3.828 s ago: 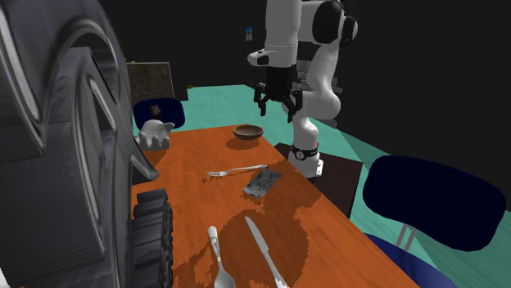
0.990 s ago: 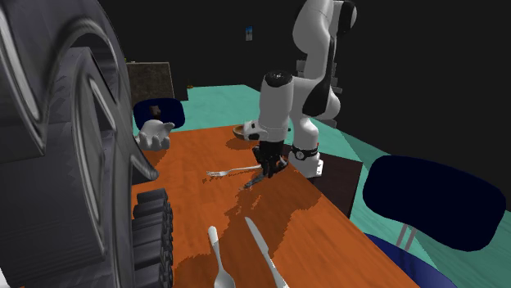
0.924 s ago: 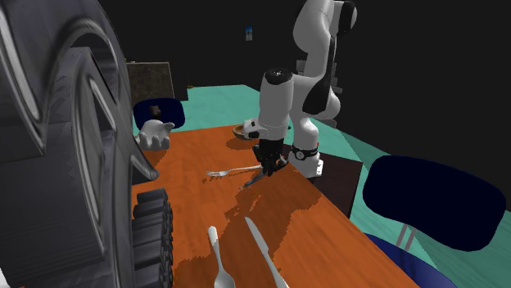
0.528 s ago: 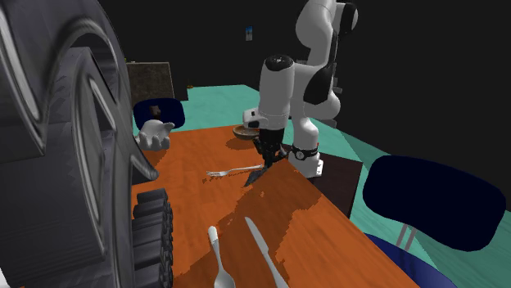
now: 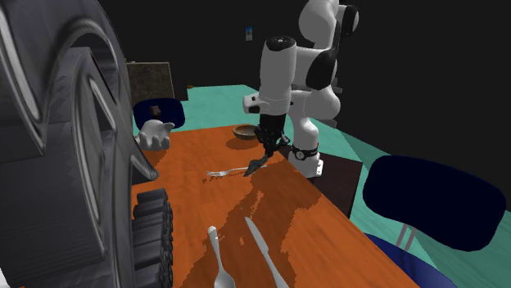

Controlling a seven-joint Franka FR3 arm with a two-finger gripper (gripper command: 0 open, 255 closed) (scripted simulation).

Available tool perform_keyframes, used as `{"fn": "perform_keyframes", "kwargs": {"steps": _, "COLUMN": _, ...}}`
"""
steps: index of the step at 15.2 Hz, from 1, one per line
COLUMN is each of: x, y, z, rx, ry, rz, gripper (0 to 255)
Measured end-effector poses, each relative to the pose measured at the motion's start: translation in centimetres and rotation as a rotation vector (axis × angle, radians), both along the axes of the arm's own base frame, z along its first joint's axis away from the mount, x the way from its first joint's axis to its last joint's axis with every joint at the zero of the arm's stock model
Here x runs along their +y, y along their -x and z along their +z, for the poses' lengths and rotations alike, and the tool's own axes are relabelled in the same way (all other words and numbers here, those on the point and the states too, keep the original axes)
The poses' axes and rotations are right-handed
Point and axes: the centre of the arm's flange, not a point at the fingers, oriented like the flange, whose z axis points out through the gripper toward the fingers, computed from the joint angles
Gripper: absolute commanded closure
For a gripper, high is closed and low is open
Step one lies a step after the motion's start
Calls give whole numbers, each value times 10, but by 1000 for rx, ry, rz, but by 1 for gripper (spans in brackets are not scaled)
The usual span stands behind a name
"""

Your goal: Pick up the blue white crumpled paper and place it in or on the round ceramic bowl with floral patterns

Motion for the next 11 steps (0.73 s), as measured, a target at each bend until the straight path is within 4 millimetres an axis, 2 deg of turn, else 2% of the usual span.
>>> {"fn": "perform_keyframes", "kwargs": {"steps": 3, "x": -1, "y": -1, "z": 15, "rx": 0, "ry": 0, "rz": 0, "gripper": 255}}
{"fn": "perform_keyframes", "kwargs": {"steps": 5, "x": -13, "y": 11, "z": 18, "rx": 0, "ry": 0, "rz": 0, "gripper": 255}}
{"fn": "perform_keyframes", "kwargs": {"steps": 11, "x": -64, "y": 67, "z": 16, "rx": 0, "ry": 0, "rz": -1, "gripper": 255}}
